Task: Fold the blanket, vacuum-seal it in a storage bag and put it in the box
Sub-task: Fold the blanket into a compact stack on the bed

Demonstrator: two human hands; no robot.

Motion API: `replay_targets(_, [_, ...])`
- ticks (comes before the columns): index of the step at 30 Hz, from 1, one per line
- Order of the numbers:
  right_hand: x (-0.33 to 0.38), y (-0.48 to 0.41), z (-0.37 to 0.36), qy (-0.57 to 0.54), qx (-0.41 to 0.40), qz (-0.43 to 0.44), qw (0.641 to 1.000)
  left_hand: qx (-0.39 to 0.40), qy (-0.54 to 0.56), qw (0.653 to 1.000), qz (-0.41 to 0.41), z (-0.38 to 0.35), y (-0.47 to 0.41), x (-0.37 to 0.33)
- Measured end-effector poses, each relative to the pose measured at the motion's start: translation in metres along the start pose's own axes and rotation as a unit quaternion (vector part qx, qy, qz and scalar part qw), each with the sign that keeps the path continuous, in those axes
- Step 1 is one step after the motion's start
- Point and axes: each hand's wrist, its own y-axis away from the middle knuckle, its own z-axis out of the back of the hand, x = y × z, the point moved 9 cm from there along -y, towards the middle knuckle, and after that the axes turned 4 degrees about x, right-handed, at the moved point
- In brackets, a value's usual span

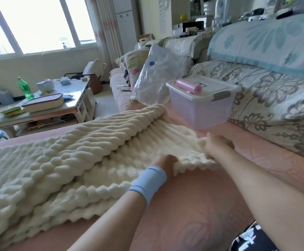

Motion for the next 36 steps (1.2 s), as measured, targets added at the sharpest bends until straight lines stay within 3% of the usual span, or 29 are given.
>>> replay_targets(2, [-0.005, 0.007, -0.010, 0.135, 0.056, -0.042, 0.988, 0.057, -0.009, 0.998, -0.040, -0.024, 0.001, -0.032])
replay_targets(4, [0.019, 0.015, -0.020, 0.212, 0.056, 0.022, 0.975, 0.103, -0.004, 0.994, -0.046, -0.048, 0.005, -0.041])
replay_targets(9, [0.143, 0.069, -0.029, 0.111, 0.045, 0.309, 0.943, 0.158, 0.137, 0.978, 0.000, -0.030, 0.039, 0.020])
replay_targets(14, [0.226, 0.142, -0.068, 0.041, 0.159, 0.419, 0.893, 0.018, 0.034, 0.992, 0.123, 0.031, 0.114, 0.154])
replay_targets(19, [0.281, 0.221, -0.114, 0.156, 0.133, 0.533, 0.821, 0.134, -0.082, 0.961, 0.229, -0.002, 0.204, 0.238])
replay_targets(22, [0.298, 0.240, -0.125, 0.249, 0.079, 0.536, 0.803, 0.113, -0.087, 0.965, 0.219, -0.012, 0.216, 0.246])
replay_targets(25, [0.303, 0.235, -0.110, 0.180, 0.110, 0.509, 0.834, 0.085, -0.078, 0.969, 0.218, 0.006, 0.214, 0.244])
replay_targets(28, [0.295, 0.243, -0.127, 0.198, 0.228, 0.492, 0.817, 0.244, -0.130, 0.939, 0.203, -0.006, 0.220, 0.237])
replay_targets(31, [0.286, 0.249, -0.142, 0.160, 0.390, 0.438, 0.794, 0.350, 0.050, 0.907, 0.231, -0.014, 0.236, 0.236])
replay_targets(33, [0.295, 0.238, -0.131, 0.084, 0.439, 0.406, 0.797, 0.289, 0.173, 0.913, 0.229, 0.007, 0.225, 0.240])
replay_targets(34, [0.307, 0.227, -0.118, 0.052, 0.405, 0.416, 0.812, 0.201, 0.192, 0.936, 0.218, 0.031, 0.210, 0.247])
replay_targets(36, [0.337, 0.197, -0.079, 0.015, 0.239, 0.455, 0.858, -0.017, 0.203, 0.955, 0.214, 0.088, 0.181, 0.273])
